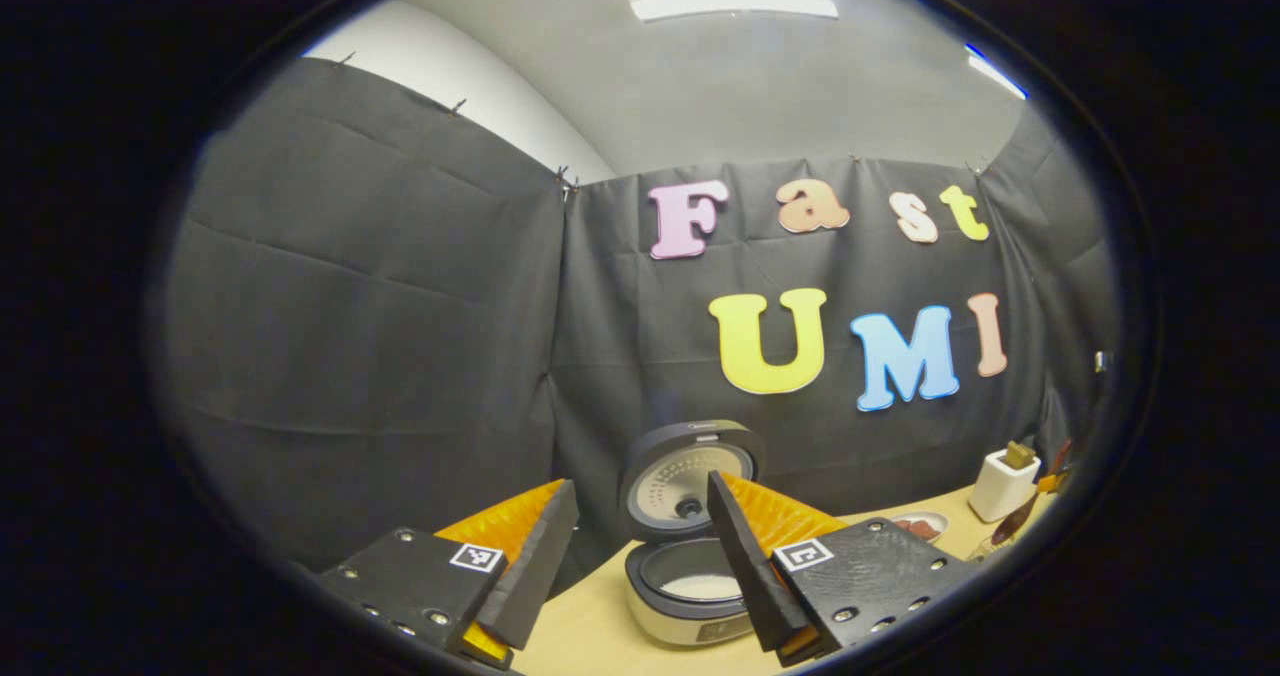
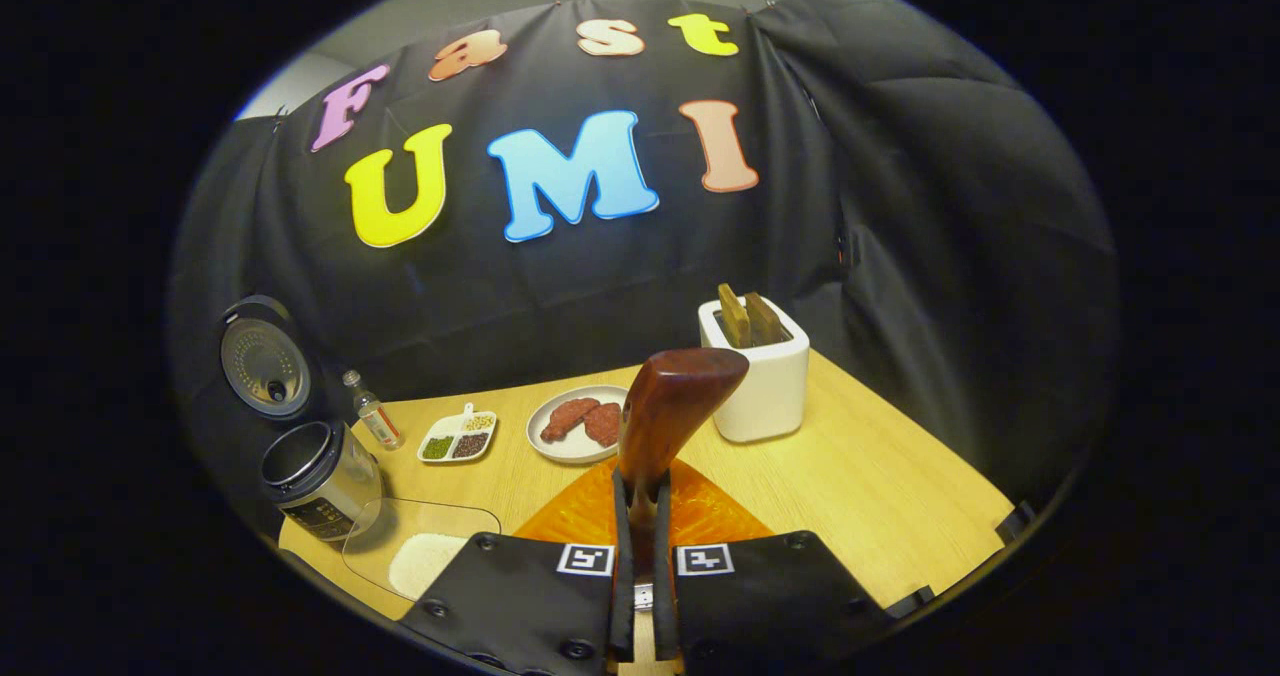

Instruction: Close the left gripper, press the button to open the rice cooker; take a wooden spoon from the chopstick holder with the right hand, scoop a spoonful of rice and pour it into the rice cooker, then put the wooden spoon back into the chopstick holder.

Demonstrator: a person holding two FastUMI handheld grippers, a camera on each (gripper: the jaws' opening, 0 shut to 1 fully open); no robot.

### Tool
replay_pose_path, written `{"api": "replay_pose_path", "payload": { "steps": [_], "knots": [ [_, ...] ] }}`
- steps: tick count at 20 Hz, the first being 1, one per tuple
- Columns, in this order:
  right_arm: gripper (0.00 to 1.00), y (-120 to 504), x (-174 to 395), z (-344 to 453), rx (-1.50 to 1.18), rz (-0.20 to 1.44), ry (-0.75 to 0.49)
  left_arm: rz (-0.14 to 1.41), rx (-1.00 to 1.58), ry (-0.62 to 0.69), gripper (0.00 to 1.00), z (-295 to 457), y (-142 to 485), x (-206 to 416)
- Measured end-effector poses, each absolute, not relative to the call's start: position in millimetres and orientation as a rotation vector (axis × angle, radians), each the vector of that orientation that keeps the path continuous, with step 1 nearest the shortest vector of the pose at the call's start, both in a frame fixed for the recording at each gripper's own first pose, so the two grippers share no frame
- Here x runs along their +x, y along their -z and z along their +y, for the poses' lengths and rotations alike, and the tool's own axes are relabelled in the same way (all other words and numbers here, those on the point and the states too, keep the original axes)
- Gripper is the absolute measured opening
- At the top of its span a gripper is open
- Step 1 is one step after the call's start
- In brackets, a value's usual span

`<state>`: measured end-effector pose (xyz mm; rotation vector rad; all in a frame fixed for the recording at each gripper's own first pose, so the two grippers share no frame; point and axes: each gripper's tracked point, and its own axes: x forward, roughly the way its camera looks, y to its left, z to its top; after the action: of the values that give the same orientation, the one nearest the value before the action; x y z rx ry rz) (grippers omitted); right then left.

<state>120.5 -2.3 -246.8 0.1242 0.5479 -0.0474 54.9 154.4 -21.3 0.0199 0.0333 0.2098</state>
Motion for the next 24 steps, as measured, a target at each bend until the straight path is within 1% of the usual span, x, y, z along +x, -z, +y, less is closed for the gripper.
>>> {"api": "replay_pose_path", "payload": {
  "steps": [2,5,9,15,24],
  "knots": [
    [0.09,234,125,17,0.087,0.516,0.012,0.034,0.010,-0.202,0.82,158,27,70],
    [0.09,220,128,51,0.044,0.485,-0.045,0.042,-0.004,-0.196,0.82,165,38,73],
    [0.09,221,124,103,0.012,0.479,-0.137,0.049,-0.011,-0.194,0.82,176,48,83],
    [0.09,251,115,160,-0.054,0.523,-0.232,0.069,-0.019,-0.195,0.82,193,66,94],
    [0.09,308,104,204,-0.136,0.603,-0.299,0.095,-0.012,-0.207,0.82,219,85,100]
  ]
}}
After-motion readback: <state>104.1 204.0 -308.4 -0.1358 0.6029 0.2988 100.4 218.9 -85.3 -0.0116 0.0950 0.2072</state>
